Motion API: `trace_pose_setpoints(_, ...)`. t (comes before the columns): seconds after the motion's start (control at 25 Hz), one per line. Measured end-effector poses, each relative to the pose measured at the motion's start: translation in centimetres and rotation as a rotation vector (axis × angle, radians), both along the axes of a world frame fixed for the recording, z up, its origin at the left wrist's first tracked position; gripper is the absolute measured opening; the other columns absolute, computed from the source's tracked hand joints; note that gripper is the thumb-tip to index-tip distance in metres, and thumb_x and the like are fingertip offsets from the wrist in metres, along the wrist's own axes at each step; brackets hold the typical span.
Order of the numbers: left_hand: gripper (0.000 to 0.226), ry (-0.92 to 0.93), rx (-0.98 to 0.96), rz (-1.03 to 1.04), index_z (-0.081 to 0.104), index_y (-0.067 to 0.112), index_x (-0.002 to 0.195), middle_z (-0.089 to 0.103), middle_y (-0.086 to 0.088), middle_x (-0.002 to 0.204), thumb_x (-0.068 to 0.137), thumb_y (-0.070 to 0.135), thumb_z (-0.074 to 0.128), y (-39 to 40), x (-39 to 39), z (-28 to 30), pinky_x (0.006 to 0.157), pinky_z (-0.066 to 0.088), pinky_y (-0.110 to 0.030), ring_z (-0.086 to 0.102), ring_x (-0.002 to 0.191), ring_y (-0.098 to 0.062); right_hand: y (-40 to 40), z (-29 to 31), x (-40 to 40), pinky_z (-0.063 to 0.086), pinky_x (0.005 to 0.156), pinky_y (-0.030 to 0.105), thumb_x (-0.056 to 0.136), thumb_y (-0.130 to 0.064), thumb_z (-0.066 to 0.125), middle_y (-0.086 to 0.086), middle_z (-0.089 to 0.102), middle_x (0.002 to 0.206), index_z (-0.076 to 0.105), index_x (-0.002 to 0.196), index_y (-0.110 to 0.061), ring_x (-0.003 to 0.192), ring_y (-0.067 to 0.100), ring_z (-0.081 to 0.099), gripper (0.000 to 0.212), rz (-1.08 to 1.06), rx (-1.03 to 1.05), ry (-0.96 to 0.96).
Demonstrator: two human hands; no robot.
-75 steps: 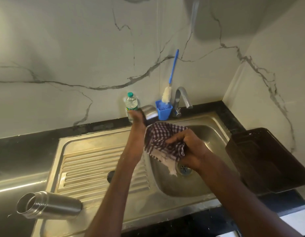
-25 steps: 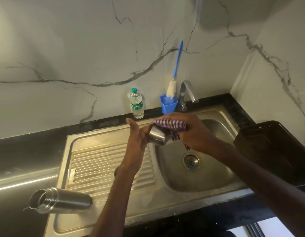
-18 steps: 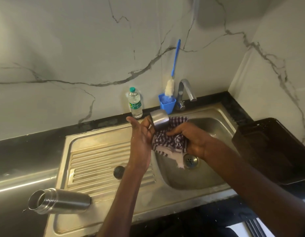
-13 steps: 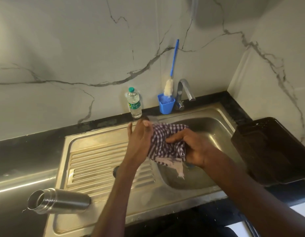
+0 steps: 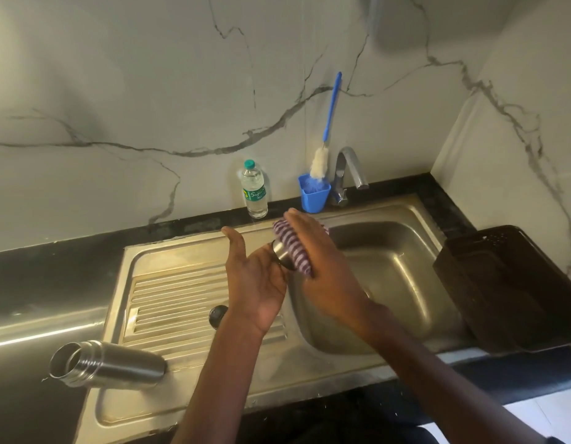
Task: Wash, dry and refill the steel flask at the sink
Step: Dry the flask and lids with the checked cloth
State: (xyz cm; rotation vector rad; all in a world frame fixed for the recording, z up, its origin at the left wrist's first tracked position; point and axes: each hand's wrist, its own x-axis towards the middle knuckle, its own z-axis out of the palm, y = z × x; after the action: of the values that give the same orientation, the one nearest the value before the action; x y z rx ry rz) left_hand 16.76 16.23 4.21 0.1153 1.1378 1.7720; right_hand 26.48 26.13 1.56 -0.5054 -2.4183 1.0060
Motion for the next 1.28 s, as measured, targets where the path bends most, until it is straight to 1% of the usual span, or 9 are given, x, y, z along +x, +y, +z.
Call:
trace_pose_setpoints(0.12,0.115,0.041,0.003,-0.018,0.060,-0.008,0.136,0.071,-0.027,0.123,0.087,0.090,0.028,-0.3,0.4,0.4,0.101,0.054,-0.035,0.072,0.108,-0.029,0.4,0.5,0.8,0.038,0.121,0.044,0.087,0.017,0.052,-0.002,0.050,0.155,0.041,0.158,-0.021,0.144,0.009,0.045,0.081,-0.099,-0.464,0.046)
trace_pose_setpoints(0.28,0.112,0.217,-0.022,-0.019,0.058,0.004,0.142,0.074,-0.014,0.128,0.082,0.094,0.026,-0.2,0.8,0.4,0.112,0.048,-0.042,0.071,0.119,-0.023,-2.2,0.0,0.9,0.026,0.126,0.052,0.078,-0.003,0.083,0.002,0.020,0.171,0.023,0.162,-0.023,0.158,0.028,0.018,0.105,-0.005,0.364,-0.126)
trace_pose_setpoints(0.36,0.112,0.379,-0.062,-0.031,0.056,0.016,0.148,0.070,-0.005,0.137,0.076,0.097,0.028,-0.4,1.0,0.5,0.122,0.038,-0.049,0.064,0.131,-0.019,-2.0,0.7,-0.1,0.032,0.122,0.057,0.073,-0.006,0.087,0.005,0.027,0.166,0.025,0.159,-0.023,0.156,0.034,0.024,0.107,0.018,0.448,-0.182)
trace_pose_setpoints(0.48,0.102,0.593,-0.117,-0.069,0.066,0.017,0.137,0.076,-0.003,0.126,0.081,0.090,0.020,-1.2,0.9,0.6,0.120,0.041,-0.047,0.069,0.123,-0.015,0.0,4.6,-0.9,0.051,0.106,0.045,0.084,0.008,0.064,0.004,0.052,0.146,0.045,0.151,-0.022,0.131,0.025,0.054,0.076,0.015,-0.185,-0.181)
trace_pose_setpoints(0.68,0.097,0.525,0.018,-0.001,0.064,0.013,0.133,0.076,-0.010,0.123,0.087,0.084,0.017,-2.5,1.0,1.3,0.103,0.056,-0.043,0.071,0.118,-0.025,-1.1,6.4,0.2,0.061,0.068,0.032,0.080,0.019,0.043,0.011,0.076,0.092,0.069,0.106,-0.013,0.087,0.024,0.073,0.048,-0.045,-1.173,-0.084)
trace_pose_setpoints(0.84,0.082,1.314,-0.117,-0.092,0.060,0.017,0.127,0.061,0.002,0.120,0.097,0.081,0.019,-2.5,1.3,0.8,0.092,0.055,-0.035,0.063,0.112,-0.014,-1.9,4.9,0.7,0.060,0.085,0.042,0.078,0.013,0.051,0.021,0.069,0.103,0.065,0.110,0.004,0.097,0.030,0.071,0.036,0.154,-1.721,0.247)
trace_pose_setpoints(0.92,0.079,1.446,-0.109,-0.116,0.059,0.013,0.127,0.057,0.003,0.120,0.100,0.076,0.019,-2.9,1.4,-0.1,0.091,0.051,-0.030,0.059,0.110,-0.013,-1.9,4.3,0.7,0.061,0.087,0.045,0.070,0.010,0.060,0.024,0.069,0.109,0.063,0.118,0.007,0.102,0.033,0.070,0.048,0.191,-1.769,0.263)
trace_pose_setpoints(1.12,0.093,1.350,-0.370,-0.174,0.054,0.017,0.118,0.053,0.003,0.117,0.087,0.091,0.008,-2.6,-1.2,-1.4,0.083,0.045,-0.025,0.060,0.102,-0.012,-2.2,4.0,2.0,0.061,0.075,0.039,0.076,0.015,0.048,0.018,0.073,0.096,0.068,0.099,-0.003,0.091,0.030,0.072,0.035,-0.090,-1.398,-0.065)
trace_pose_setpoints(1.28,0.107,0.560,-0.107,-0.180,0.070,0.019,0.129,0.077,-0.003,0.120,0.081,0.086,0.000,-2.9,-2.3,-1.3,0.120,0.031,-0.042,0.070,0.116,-0.010,-2.2,3.1,1.4,0.045,0.111,0.033,0.088,0.007,0.059,0.005,0.061,0.136,0.057,0.139,-0.011,0.131,0.024,0.057,0.054,-0.156,-0.177,0.054)
